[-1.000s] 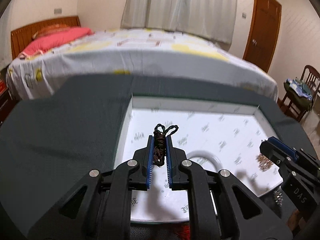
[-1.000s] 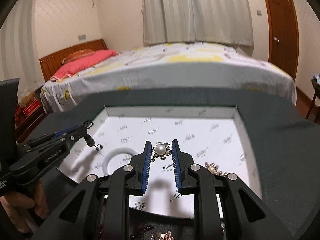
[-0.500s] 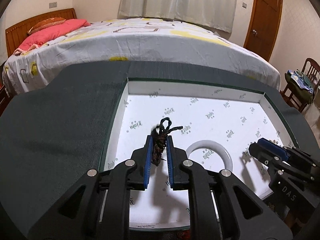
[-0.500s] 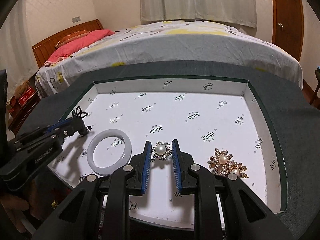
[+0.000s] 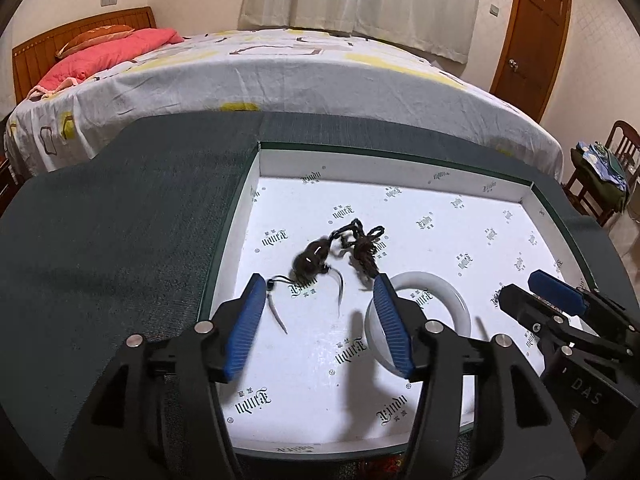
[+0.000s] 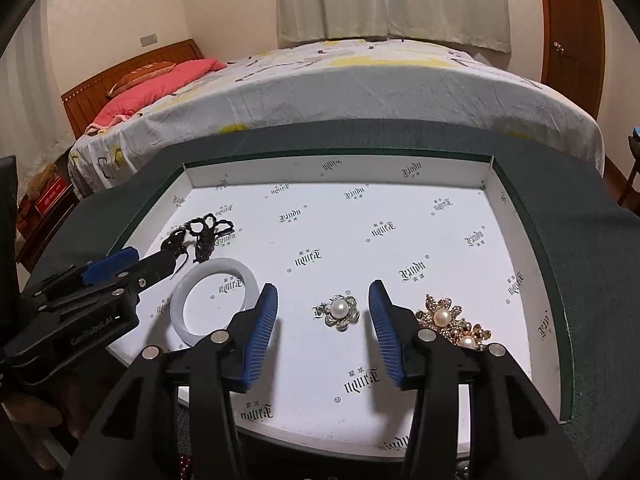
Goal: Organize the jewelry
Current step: 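Withdraw both tools from the tray back toward the remaining jewelry, then close the left tool on the small red charm while the right tool approaches the rose-gold chain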
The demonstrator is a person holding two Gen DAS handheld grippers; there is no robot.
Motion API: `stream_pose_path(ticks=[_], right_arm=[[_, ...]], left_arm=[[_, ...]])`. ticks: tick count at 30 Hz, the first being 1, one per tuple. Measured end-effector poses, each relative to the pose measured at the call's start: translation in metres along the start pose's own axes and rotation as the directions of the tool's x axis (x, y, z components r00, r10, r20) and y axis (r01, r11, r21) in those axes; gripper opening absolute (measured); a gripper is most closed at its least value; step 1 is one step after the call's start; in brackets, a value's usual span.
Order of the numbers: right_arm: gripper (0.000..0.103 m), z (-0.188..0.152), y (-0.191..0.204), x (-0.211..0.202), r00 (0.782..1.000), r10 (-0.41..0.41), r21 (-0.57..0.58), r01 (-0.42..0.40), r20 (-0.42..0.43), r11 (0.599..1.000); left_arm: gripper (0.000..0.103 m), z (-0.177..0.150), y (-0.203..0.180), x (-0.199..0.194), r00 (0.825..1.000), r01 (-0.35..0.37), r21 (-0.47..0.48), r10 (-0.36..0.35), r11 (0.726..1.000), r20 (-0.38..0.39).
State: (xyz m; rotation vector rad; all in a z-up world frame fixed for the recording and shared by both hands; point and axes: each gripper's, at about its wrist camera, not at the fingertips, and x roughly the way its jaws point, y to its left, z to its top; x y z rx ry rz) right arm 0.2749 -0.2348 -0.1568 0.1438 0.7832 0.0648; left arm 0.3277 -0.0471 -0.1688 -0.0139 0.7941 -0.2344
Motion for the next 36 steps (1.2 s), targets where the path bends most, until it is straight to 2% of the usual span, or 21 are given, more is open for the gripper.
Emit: stream_pose_path(ticks=[3,5,10,17,27,36], right_arm=[[0.05,0.001,-0.002,-0.01,1.0,0.011,0.009,-0.011,0.026,1.0],[0.06,0.001,-0.002,-0.02,0.998,0.016,0.011,-0.016,0.056,1.0],[0.065,-0.007,-0.006,-0.048,0.995,0.012,0.014,-0.013,0.101,1.0],[0.065,-0.027,-0.011,-0.075,0.994,-0.009,0.014,0.007,0.113,1.0],[0.065,-0.065,-0.02,-0.109,0.99,-0.039,0.018,0.037,0.135,0.999],[0.065,-0.092,-0.029,-0.123,0.991,-0.048,0.034,0.044,0.123,0.998]], left_arm=[[0.064,0.001,-0.002,-0.008,1.0,0.003,0.003,-0.004,1.0,0.016],[0.072,0.003,-0.002,-0.016,1.0,0.001,0.005,-0.001,1.0,0.031],[0.076,-0.001,-0.004,-0.04,0.998,0.0,0.014,-0.001,1.0,0.06],[0.077,-0.019,-0.011,-0.066,0.997,-0.024,0.052,0.02,0.998,0.078],[0.077,-0.062,-0.011,-0.095,0.996,-0.051,0.05,0.047,0.997,0.071],[0.074,-0.092,-0.008,-0.089,0.998,-0.058,0.009,0.058,0.998,-0.006]])
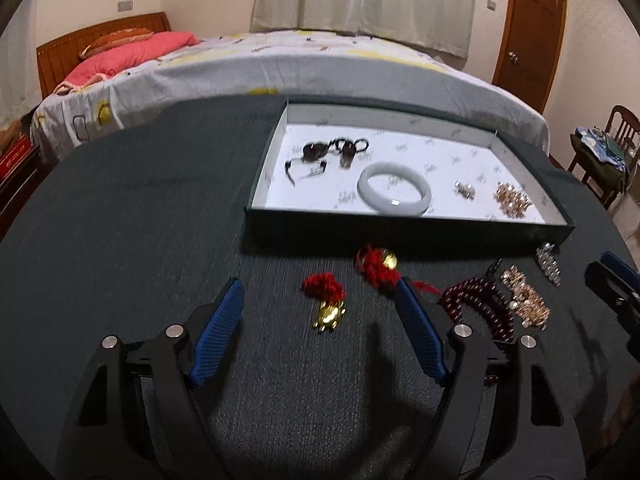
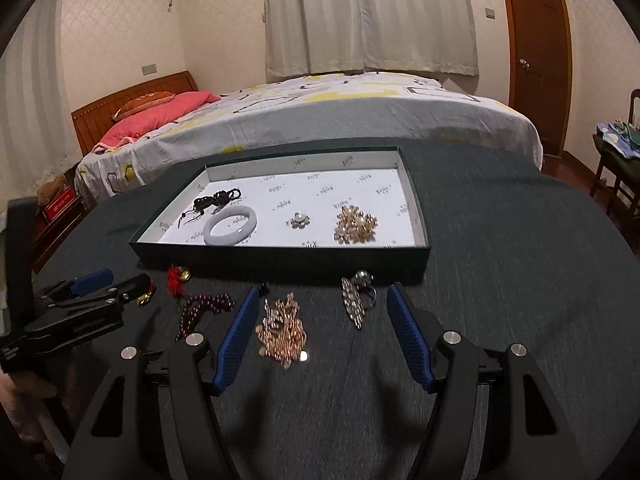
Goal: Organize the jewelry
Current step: 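Close the left tool on the small red charm while the right tool approaches the rose-gold chain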
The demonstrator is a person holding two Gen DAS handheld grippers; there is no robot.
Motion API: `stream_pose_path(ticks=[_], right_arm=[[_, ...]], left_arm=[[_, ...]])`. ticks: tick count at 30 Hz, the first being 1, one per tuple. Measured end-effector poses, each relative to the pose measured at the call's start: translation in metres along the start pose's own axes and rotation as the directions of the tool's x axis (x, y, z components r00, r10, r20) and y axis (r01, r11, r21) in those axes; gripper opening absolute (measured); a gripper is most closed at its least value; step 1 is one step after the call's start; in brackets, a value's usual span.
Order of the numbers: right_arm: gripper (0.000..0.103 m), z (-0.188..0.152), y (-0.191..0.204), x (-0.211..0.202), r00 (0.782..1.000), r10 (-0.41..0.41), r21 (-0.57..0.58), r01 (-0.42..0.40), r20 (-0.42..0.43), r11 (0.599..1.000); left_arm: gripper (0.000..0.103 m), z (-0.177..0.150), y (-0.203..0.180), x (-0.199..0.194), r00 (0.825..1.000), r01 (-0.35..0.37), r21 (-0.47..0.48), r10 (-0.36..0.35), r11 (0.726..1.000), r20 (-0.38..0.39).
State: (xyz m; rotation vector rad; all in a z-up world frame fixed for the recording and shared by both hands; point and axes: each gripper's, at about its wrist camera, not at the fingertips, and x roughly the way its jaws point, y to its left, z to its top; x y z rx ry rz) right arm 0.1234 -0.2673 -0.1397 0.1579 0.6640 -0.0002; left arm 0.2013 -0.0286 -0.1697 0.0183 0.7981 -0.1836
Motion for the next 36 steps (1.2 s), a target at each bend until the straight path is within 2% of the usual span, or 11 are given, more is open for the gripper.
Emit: stream_pose_path(ticks=[2,6,7,10,15,19,28,36], right_arm=[[0.065,-0.003,0.0,-0.001,1.0,0.002,-0.003,-0.002,0.0,1.0],[0.065,-0.004,0.001,-0.001,1.0,0.01,0.001,-0.01,-0.003,1.0],[0.065,-0.004,0.001,-0.001,1.0,0.013,0.002,-0.013,-0.004,1.0],[0.065,-0.005,0.0,0.0,1.0,0.015,0.004,-0.015,-0.005,1.0],[0.065,-0.006,-0.001,0.002,1.0,0.017,0.012,-0.017,-0.013,1.0],[0.065,-0.007,-0.001,0.005,1.0,0.018,0.014,-0.018,-0.021,1.0],[0.065,-0.009,0.002,0.009,0.999,0.015,0.005,-0.015,-0.035,1.0],[0.065,-0.011,0.007,0.019,0.997,0.01,-0.005,-0.011,-0.072,1.0]], left_arm=[[0.069,0.0,0.002,0.003,1.0,0.003,-0.01,-0.003,1.0,-0.011],[0.066,0.005,0.004,0.009,1.0,-0.001,-0.022,0.001,1.0,-0.021],[0.062,0.006,0.004,0.011,1.0,0.004,-0.022,-0.004,1.0,-0.028],[0.058,0.008,0.002,0.017,0.999,0.013,-0.017,-0.014,1.0,-0.044],[0.039,0.01,0.0,0.026,0.996,0.036,-0.012,-0.037,0.999,-0.084],[0.024,0.01,0.0,0.027,0.995,0.046,-0.008,-0.046,0.999,-0.086],[0.012,0.007,-0.002,0.023,0.996,0.045,0.007,-0.045,0.999,-0.078],[0.011,0.005,0.003,0.009,0.999,0.022,0.008,-0.022,1.0,-0.038]])
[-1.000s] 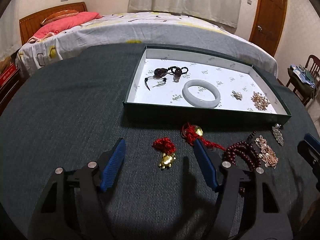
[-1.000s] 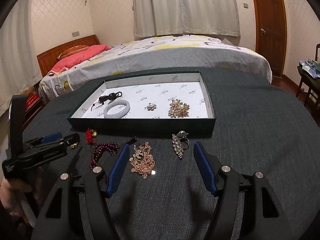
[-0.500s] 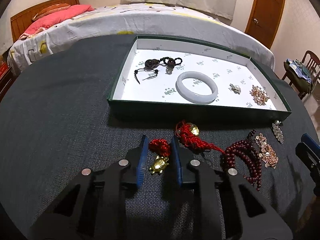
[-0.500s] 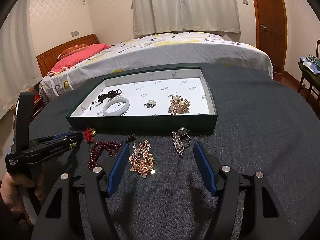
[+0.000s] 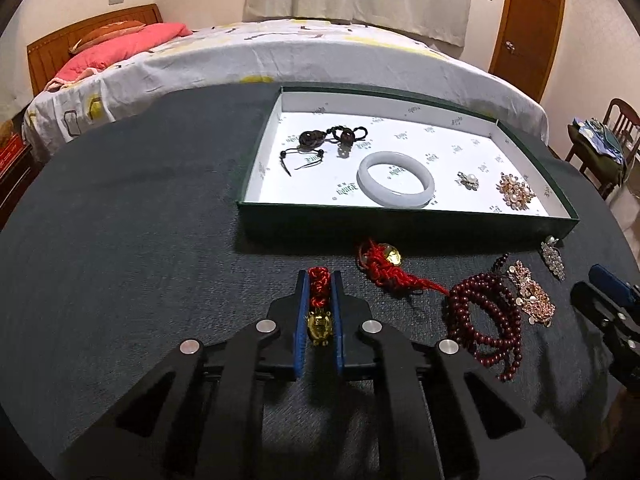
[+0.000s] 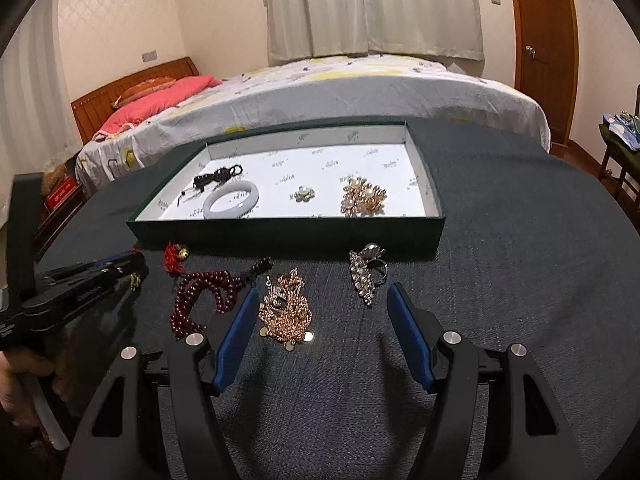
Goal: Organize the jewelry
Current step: 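Close the left tool on the small red charm while the right tool approaches the rose-gold chain, then close the right tool on the rose-gold chain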
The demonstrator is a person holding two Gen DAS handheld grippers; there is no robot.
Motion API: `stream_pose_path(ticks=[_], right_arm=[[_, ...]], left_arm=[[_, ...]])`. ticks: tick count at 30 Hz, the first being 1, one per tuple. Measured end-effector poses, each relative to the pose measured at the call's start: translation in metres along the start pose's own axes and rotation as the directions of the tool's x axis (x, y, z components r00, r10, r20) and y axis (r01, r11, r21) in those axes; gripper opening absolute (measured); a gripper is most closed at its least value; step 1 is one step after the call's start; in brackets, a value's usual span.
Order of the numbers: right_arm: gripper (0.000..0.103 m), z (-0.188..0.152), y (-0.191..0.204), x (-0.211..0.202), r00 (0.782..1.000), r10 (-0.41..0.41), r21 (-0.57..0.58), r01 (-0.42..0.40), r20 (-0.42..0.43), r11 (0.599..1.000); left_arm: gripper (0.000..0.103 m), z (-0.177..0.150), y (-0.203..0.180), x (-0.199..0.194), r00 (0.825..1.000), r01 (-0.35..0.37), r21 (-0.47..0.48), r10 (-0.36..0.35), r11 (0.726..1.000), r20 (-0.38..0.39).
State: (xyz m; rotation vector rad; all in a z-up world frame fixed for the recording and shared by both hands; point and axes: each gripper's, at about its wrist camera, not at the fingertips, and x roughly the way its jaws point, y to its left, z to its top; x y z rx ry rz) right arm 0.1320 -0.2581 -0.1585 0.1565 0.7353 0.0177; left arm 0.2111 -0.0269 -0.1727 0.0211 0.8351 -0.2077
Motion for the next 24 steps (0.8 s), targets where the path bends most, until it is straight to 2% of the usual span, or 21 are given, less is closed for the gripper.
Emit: stream_pose_path(ticks=[12,14,15,20,24], right_arm=[[0.064,0.001,0.018,0.035,0.988,-0.015,-0.056,0.006,-0.151,0.998],[0.055,0.001,0.021,0.035,0.988,-0.028,-0.077,0.016,-0.152,0.997],[0.054,0.0,0.023,0.035,0.988,-0.038,-0.09,0.024,-0.153,0.996],[0.023,-0.003,0.03,0.032,0.988,-0.012,-0.129,-0.008,-0.154,0.992],[0.015,-0.005,0.028,0.028,0.988,0.02,-0.109,-0.037,-0.154,0.993]], left_arm=[[0.011,-0.005,0.013,-0.022,1.0,-0.007,-0.035,0.008,0.999,0.026],[0.01,-0.006,0.015,-0.022,1.0,-0.011,-0.042,0.012,0.999,0.024],[0.011,-0.007,0.017,-0.022,1.0,-0.011,-0.048,0.012,0.999,0.022],[0.011,-0.006,0.018,-0.023,1.0,-0.008,-0.055,0.01,0.998,0.025],[0.011,-0.006,0.016,-0.023,1.0,-0.005,-0.049,0.006,0.999,0.027]])
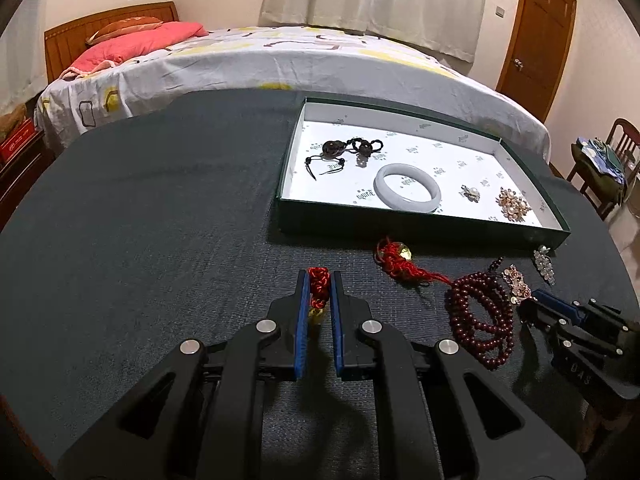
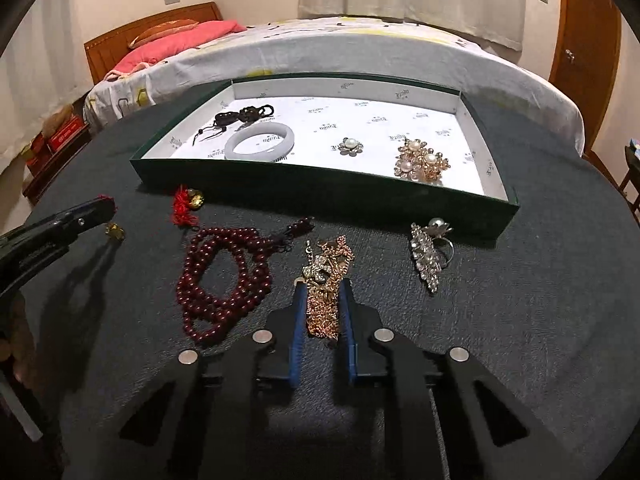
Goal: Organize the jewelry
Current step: 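Close the right tool on the rose-gold chain, then carry the red charm with the left tool while the right tool carries the chain over the tray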
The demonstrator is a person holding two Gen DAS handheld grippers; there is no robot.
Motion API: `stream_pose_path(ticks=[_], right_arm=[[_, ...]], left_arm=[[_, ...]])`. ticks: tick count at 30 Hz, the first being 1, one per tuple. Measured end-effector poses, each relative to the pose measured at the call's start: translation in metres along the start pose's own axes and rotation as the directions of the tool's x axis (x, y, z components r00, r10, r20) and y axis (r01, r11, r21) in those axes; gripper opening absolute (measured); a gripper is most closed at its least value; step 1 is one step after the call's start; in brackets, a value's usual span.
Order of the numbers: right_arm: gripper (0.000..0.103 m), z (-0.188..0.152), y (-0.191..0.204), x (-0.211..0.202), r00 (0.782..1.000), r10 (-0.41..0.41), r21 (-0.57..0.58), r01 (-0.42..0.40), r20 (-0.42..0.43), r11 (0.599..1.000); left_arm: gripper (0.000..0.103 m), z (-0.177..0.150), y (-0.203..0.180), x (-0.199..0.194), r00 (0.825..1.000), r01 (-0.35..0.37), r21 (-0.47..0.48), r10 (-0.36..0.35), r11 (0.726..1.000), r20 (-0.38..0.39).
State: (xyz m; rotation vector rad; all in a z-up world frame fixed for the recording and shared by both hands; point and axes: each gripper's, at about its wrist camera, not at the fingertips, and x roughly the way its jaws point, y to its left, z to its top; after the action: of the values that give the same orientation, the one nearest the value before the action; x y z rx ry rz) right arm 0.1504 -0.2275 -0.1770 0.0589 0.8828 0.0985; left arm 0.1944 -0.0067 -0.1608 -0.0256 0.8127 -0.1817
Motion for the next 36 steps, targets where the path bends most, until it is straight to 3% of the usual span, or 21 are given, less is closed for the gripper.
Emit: stream_pose_path(ticks=[15,36], right_arm=[[0.012,0.009,-0.009,-0.041,0.991,0.028,0.049,-0.035,0.13,0.998],[0.012,0.044,-0.009,-0.105,0.947,0.025,0.038,-0.04,0.321,0.998]], left_arm=[[0.01,0.003,-0.01,-0.013,1.0,0.016,0.009,-0.016,1.0,0.025],[0.011,0.037,-0.033,-0.059,0.986,0.068,0.032,-0.072,0.997,0.148]])
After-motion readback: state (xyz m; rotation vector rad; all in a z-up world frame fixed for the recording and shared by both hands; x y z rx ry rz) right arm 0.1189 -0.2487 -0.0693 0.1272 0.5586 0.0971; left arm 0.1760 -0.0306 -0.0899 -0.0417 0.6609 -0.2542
